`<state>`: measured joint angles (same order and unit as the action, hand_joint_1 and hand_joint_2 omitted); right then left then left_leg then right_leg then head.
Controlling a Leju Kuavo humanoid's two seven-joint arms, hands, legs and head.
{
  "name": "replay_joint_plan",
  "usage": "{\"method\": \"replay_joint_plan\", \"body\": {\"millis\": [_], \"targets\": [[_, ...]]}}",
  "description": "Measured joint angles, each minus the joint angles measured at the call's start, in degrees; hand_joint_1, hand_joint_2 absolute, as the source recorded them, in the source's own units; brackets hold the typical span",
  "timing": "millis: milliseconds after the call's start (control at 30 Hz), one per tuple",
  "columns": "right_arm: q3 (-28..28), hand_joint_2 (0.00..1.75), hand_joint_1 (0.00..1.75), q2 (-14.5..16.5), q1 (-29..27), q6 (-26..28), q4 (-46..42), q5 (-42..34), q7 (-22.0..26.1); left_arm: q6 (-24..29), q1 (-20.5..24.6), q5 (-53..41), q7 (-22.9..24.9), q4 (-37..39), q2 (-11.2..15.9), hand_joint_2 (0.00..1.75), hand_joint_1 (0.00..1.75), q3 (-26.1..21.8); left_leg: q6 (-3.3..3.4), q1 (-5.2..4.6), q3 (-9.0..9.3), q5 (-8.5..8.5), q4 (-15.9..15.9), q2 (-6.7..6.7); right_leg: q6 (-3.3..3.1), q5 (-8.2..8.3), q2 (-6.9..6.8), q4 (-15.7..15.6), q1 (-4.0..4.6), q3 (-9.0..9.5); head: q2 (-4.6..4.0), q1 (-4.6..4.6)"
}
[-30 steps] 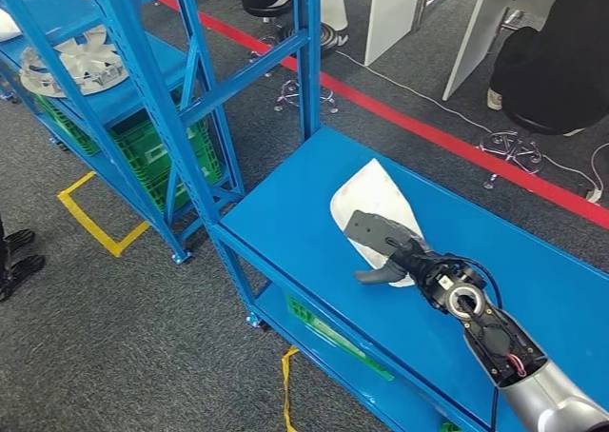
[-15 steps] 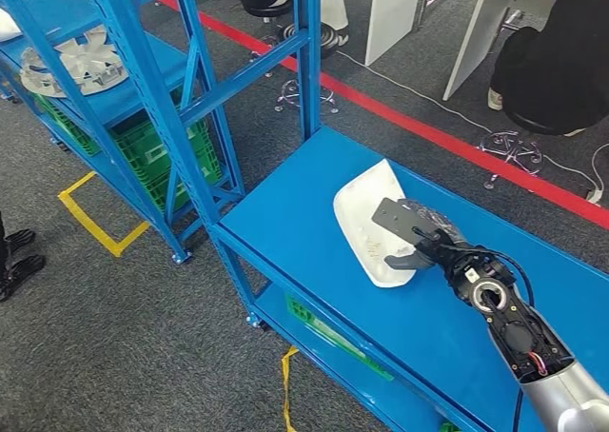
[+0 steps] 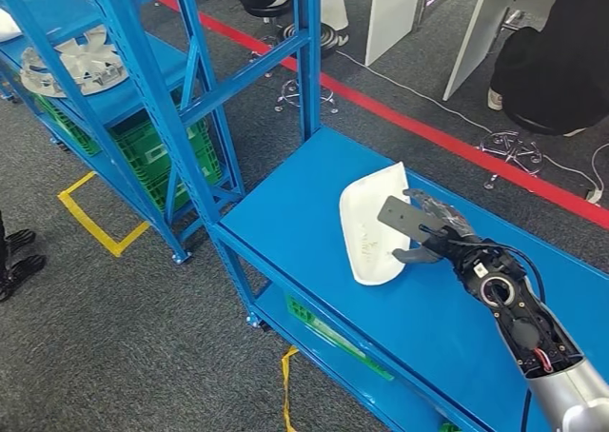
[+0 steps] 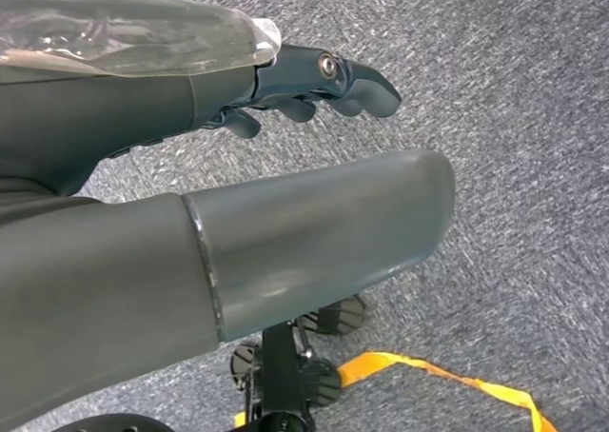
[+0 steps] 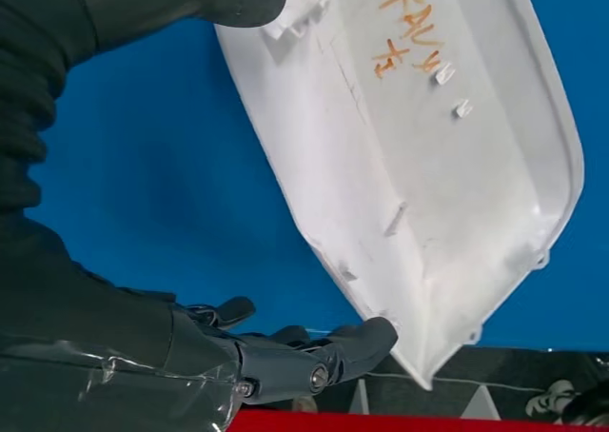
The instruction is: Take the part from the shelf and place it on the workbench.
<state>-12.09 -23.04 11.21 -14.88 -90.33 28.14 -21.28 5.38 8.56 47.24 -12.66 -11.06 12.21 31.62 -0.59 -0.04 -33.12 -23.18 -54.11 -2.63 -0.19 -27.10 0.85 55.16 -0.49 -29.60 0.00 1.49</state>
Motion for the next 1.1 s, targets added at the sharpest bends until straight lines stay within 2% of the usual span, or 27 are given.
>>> {"method": "replay_joint_plan", "body": {"millis": [567, 900, 1100], "targets": [[1.5, 1.75, 0.0, 0.0, 1.6, 2.1, 0.8, -0.3, 0.2, 0.0, 0.2, 0.0, 0.0, 0.0, 0.0, 0.0, 0.0, 0.0, 0.0, 0.0, -0.01, 0.0, 0.0, 0.0, 0.0, 0.0, 0.0, 0.0, 0.0, -0.01, 0.0, 0.0], [5.3, 1.75, 0.0, -0.2, 4.8, 9.1, 5.8, -1.1, 3.7, 0.8, -0.2, 0.9, -0.3, 0.0, 0.0, 0.0, 0.0, 0.2, 0.0, 0.0, -0.03, 0.0, 0.0, 0.0, 0.0, 0.0, 0.0, 0.0, -0.01, -0.01, 0.0, -0.01], [6.0, 1.75, 0.0, -0.3, 4.3, 4.1, 6.4, -2.5, 2.8, 0.6, -0.4, 1.1, -0.6, 0.0, 0.0, 0.0, 0.0, 0.4, 0.01, 0.0, -0.02, -0.01, 0.0, 0.0, 0.0, 0.0, -0.01, 0.0, 0.0, -0.03, 0.0, -0.01]]}}
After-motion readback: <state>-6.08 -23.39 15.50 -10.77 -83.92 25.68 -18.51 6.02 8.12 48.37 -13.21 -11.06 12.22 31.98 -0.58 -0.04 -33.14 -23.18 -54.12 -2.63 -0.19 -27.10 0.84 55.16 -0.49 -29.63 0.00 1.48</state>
